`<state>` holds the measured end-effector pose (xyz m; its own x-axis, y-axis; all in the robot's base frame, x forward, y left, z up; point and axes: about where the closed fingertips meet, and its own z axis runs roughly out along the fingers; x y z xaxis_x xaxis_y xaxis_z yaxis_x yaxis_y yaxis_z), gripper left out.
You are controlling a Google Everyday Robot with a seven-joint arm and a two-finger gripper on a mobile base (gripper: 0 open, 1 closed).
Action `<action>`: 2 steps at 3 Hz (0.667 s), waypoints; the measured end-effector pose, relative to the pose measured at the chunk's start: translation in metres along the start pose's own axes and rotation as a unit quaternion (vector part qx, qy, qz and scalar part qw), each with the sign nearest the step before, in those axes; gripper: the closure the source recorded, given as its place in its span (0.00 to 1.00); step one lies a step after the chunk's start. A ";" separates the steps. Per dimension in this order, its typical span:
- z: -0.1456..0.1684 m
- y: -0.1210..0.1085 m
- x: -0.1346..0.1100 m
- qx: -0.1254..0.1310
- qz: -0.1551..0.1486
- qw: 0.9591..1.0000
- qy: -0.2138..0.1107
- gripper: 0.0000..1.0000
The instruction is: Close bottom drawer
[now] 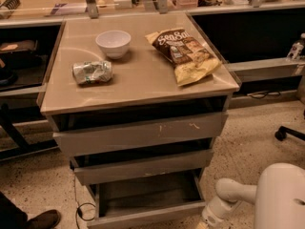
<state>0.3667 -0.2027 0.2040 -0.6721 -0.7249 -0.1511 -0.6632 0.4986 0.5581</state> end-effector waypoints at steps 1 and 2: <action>-0.001 -0.004 -0.035 0.010 -0.033 0.999 -0.002 1.00; 0.000 -0.016 -0.063 0.020 -0.055 0.998 -0.007 1.00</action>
Offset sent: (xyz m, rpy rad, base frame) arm 0.0918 0.0549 -0.0008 0.0222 -0.1475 0.1069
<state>0.4196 -0.1644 0.2044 -0.5985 -0.7702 -0.2206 -0.7458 0.4350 0.5045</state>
